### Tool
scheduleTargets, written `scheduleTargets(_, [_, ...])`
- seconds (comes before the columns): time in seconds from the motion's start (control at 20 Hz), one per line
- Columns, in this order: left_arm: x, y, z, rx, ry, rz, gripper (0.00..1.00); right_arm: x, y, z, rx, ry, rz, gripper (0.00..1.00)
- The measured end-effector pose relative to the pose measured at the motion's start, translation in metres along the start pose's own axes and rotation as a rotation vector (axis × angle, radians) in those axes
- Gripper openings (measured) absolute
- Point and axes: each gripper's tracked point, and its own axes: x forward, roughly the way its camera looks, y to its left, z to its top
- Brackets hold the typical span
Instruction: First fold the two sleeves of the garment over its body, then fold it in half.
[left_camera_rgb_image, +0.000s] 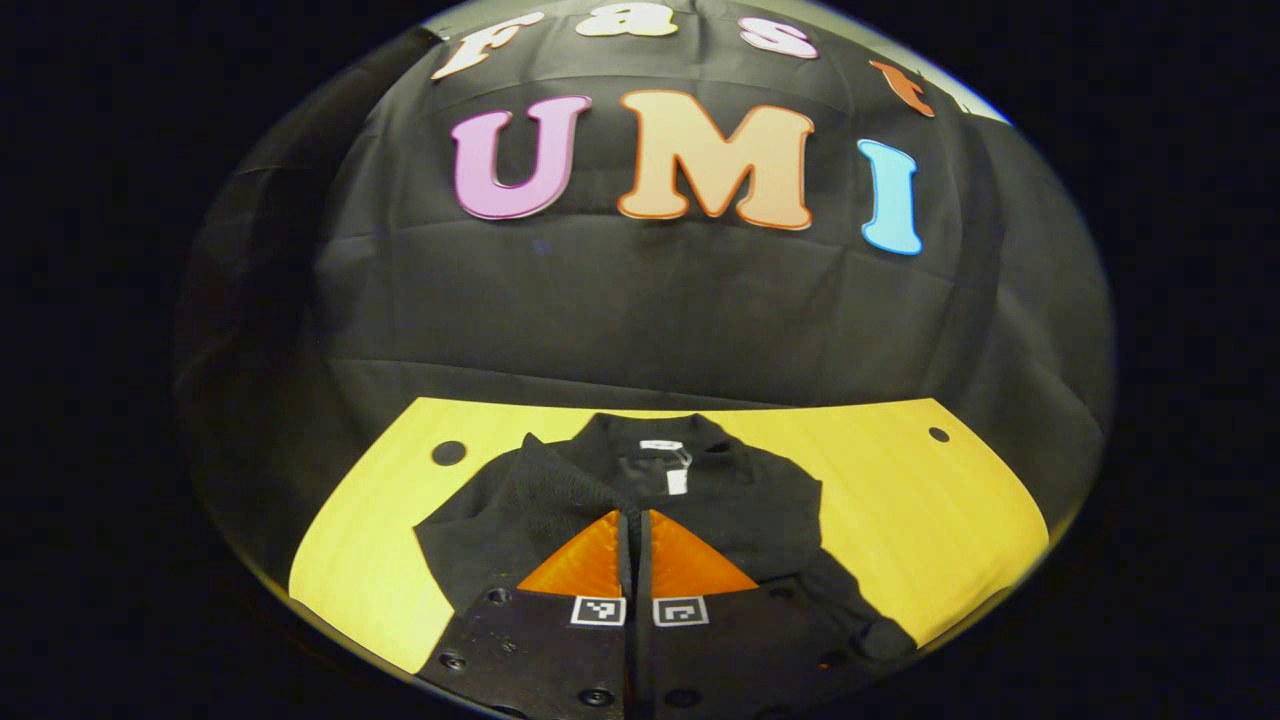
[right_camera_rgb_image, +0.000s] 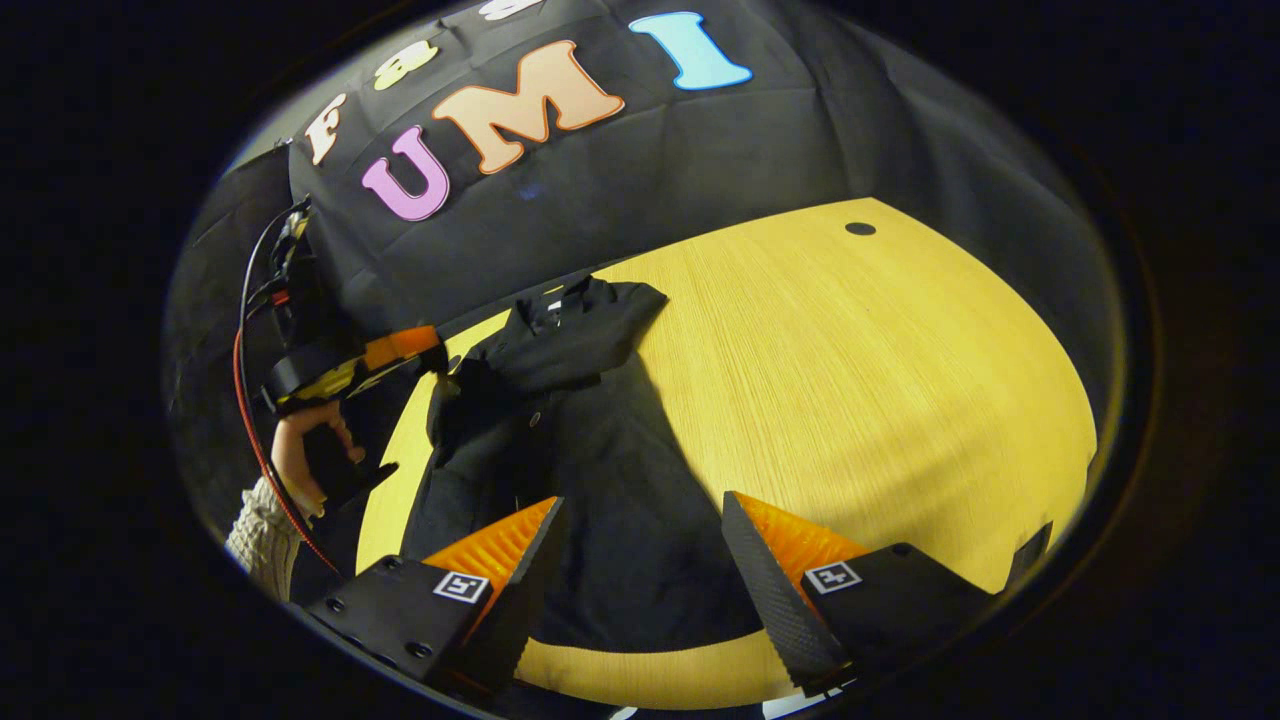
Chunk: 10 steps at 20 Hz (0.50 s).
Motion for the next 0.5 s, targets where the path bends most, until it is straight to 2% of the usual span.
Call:
scheduleTargets(0.05, [0.010, -0.011, 0.003, 0.017, -0.001, -0.005, 0.00, 0.002, -0.001, -0.001, 0.001, 0.010, 0.011, 0.98])
scheduleTargets(0.1, [0.018, -0.023, 0.006, 0.030, -0.005, -0.014, 0.00, 0.002, -0.002, -0.002, 0.002, 0.019, 0.017, 0.94])
scheduleTargets(0.35, [0.055, -0.089, 0.021, 0.092, -0.027, -0.086, 0.00, 0.008, -0.010, -0.018, 0.017, 0.061, 0.039, 0.94])
scheduleTargets(0.4, [0.061, -0.100, 0.023, 0.107, -0.028, -0.097, 0.00, 0.009, -0.011, -0.020, 0.018, 0.070, 0.039, 0.99])
scheduleTargets(0.5, [0.071, -0.119, 0.021, 0.141, -0.026, -0.118, 0.00, 0.012, -0.016, -0.022, 0.019, 0.079, 0.036, 0.99])
